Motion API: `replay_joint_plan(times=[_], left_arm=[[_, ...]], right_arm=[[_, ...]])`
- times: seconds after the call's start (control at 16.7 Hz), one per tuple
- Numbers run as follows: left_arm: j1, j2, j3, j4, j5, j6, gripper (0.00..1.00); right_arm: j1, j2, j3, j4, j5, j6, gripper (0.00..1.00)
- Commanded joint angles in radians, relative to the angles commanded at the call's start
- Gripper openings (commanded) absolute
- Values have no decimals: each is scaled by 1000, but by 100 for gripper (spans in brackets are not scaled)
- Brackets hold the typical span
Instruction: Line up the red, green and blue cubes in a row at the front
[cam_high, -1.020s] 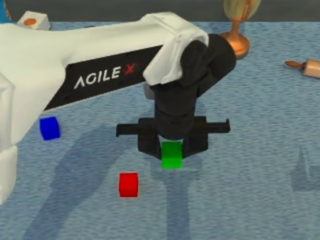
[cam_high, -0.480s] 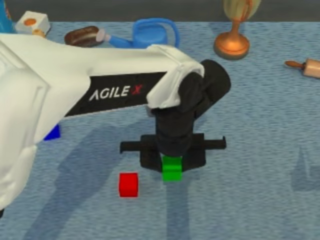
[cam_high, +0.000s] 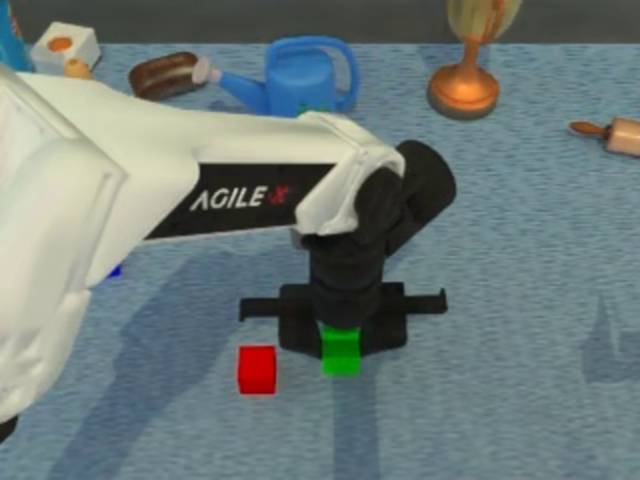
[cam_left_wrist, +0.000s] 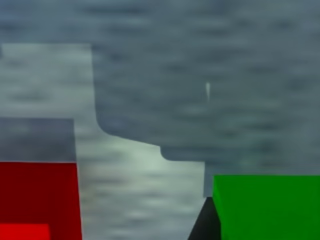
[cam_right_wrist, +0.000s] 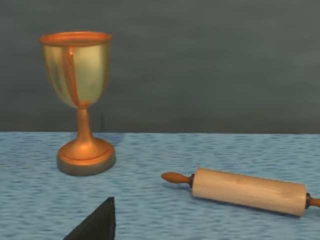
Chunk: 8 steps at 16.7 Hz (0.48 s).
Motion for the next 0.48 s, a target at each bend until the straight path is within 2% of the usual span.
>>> replay_joint_plan(times=[0.48], left_arm=[[0, 0, 0, 0, 0, 0, 75]], right_arm=[[0, 0, 0, 0, 0, 0, 100]])
